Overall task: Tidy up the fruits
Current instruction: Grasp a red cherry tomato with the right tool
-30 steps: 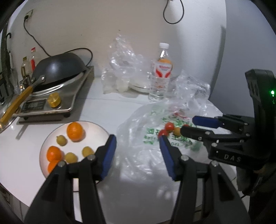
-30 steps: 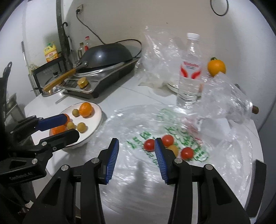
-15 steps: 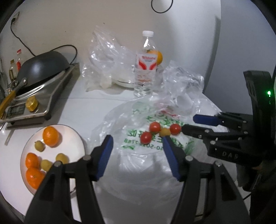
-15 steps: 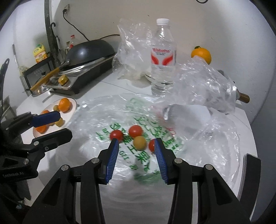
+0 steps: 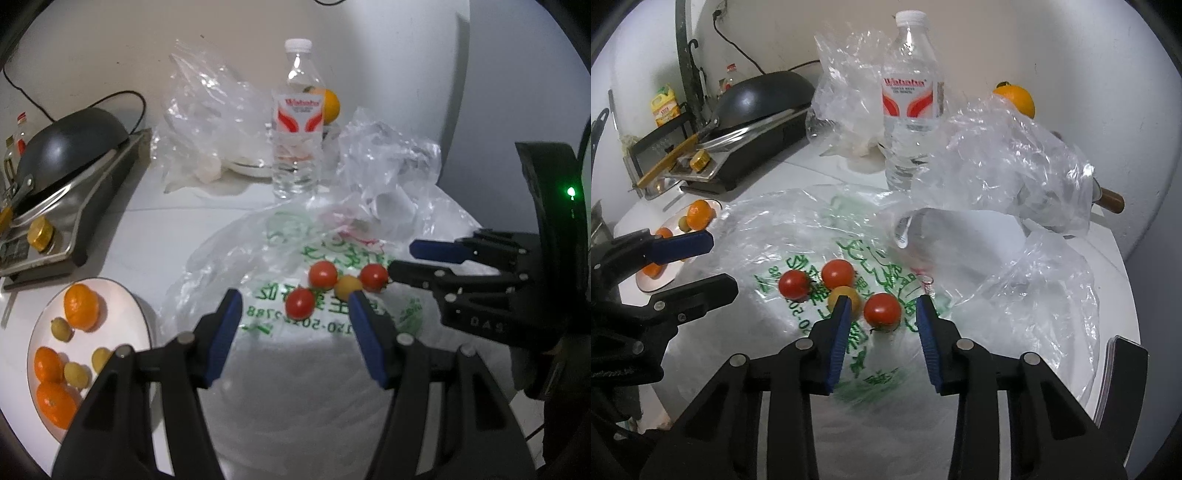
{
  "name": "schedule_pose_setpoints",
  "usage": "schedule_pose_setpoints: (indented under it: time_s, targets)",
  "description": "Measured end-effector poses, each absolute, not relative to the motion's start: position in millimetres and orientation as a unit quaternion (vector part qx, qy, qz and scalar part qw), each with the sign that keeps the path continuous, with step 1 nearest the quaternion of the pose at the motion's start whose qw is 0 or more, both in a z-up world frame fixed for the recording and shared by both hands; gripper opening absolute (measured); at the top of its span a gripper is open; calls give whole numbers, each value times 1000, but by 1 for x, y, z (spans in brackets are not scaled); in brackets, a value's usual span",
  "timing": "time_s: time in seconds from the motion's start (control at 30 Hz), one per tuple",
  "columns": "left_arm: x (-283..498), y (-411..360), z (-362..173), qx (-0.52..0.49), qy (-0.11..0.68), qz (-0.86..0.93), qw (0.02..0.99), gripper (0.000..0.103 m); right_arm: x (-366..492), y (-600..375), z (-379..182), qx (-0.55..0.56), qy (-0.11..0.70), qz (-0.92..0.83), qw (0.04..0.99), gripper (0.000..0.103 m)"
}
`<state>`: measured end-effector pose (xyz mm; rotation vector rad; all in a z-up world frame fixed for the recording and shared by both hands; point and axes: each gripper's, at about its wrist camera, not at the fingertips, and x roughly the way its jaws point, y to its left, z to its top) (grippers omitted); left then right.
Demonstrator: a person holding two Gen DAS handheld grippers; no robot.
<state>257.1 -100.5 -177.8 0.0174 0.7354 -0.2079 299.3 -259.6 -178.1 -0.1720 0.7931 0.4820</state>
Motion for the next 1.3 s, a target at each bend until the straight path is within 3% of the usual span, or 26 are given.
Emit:
schedule_pose_setpoints:
  time_s: [1.23, 1.27, 1.3]
  targets:
    - [318, -122, -230, 66, 430, -108, 894, 60, 326, -251, -211, -77, 423, 261, 864, 31]
    - [317, -122, -230, 66, 428, -107, 895, 58, 327, -251, -210, -77, 423, 261, 864, 30]
    - [318, -122, -230, 66, 427, -107, 896, 49, 326, -250, -210, -77, 422, 260, 865, 30]
